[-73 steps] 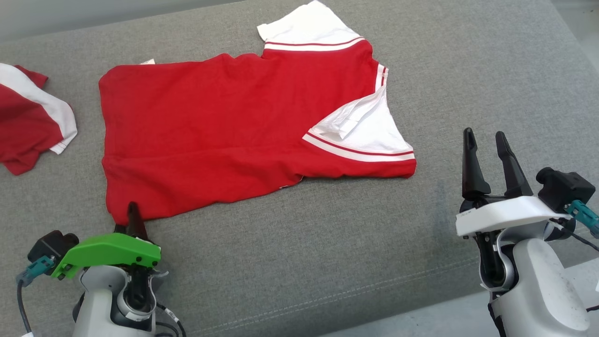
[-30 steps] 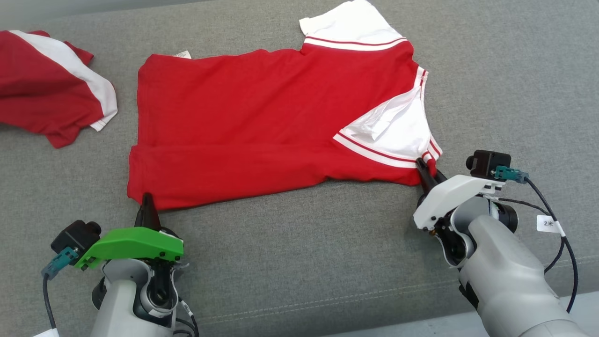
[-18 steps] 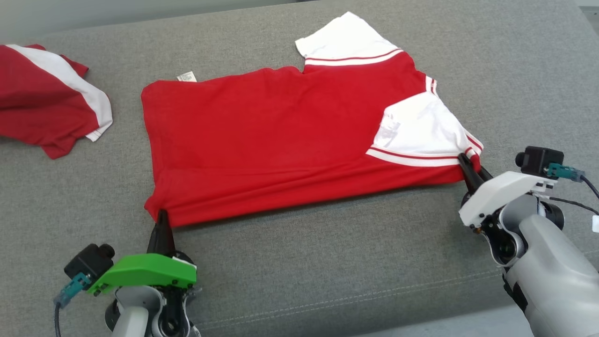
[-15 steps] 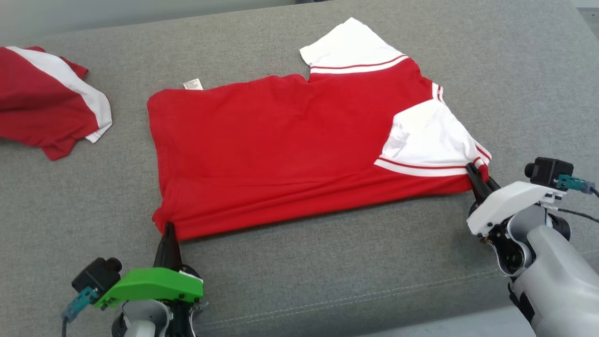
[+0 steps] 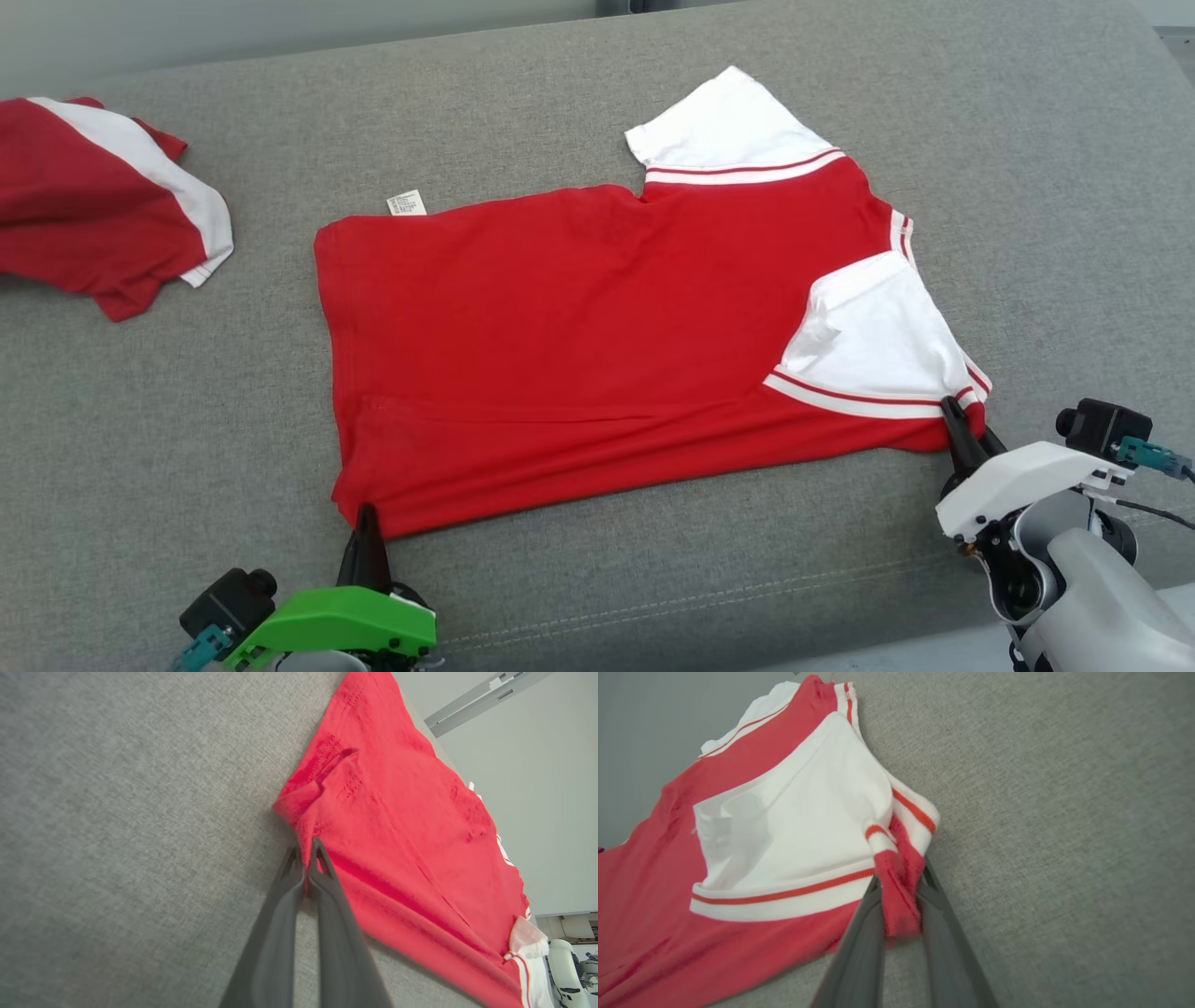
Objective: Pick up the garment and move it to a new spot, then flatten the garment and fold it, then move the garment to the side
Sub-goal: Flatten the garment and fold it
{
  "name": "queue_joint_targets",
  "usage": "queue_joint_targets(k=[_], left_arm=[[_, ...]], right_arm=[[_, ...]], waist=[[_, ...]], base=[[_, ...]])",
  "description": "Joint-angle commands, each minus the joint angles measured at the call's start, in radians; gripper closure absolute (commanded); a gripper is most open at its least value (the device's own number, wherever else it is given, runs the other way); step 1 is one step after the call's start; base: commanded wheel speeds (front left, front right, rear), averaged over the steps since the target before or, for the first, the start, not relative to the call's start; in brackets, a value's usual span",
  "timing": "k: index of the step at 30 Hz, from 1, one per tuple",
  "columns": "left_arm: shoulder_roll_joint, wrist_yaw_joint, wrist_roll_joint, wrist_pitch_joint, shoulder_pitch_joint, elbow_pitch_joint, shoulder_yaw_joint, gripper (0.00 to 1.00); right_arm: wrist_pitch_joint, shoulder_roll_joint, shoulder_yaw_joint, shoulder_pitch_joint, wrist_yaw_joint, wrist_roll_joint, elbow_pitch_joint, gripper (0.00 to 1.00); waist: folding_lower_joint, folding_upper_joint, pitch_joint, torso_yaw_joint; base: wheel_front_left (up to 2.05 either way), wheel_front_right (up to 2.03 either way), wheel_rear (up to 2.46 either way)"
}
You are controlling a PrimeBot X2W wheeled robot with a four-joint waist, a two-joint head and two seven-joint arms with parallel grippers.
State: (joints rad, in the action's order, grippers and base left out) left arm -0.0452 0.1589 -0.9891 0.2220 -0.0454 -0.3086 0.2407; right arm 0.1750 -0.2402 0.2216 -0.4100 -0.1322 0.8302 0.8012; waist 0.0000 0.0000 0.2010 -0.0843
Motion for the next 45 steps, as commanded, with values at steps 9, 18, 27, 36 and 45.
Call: queue_joint_targets(k=[9, 18, 27, 36, 45], left_arm=[[-0.023, 0.041, 0.025, 0.027, 0.078, 0.028, -0.026, 0.0], [-0.127, 0.086, 0.139, 0.027, 0.076, 0.13, -0.024, 0.0], [-0.274, 0.074, 0.272, -0.154, -0.183, 0.116, 0.074, 0.0], [-0.346, 0.028, 0.322, -0.342, -0.473, -0.009, 0.136, 0.0], [-0.373, 0.038, 0.355, -0.412, -0.643, -0.186, 0.148, 0.0]], right_arm=[[0.076, -0.016, -0.012, 0.066, 0.002, -0.03, -0.022, 0.0], [0.091, -0.039, -0.091, 0.117, 0.002, -0.092, -0.128, 0.0], [0.071, -0.036, -0.093, 0.102, 0.002, -0.164, -0.253, 0.0], [0.028, -0.02, -0.053, 0.048, 0.002, -0.204, -0.378, 0.0], [0.018, -0.015, -0.023, 0.022, 0.002, -0.207, -0.437, 0.0]], waist=[[0.0, 0.0, -0.024, -0.029], [0.0, 0.0, -0.04, -0.053], [0.0, 0.0, -0.009, -0.077], [0.0, 0.0, 0.091, -0.127], [0.0, 0.0, 0.167, -0.164]], base=[[0.0, 0.0, 0.0], [0.0, 0.0, 0.0], [0.0, 0.0, 0.0], [0.0, 0.0, 0.0], [0.0, 0.0, 0.0]])
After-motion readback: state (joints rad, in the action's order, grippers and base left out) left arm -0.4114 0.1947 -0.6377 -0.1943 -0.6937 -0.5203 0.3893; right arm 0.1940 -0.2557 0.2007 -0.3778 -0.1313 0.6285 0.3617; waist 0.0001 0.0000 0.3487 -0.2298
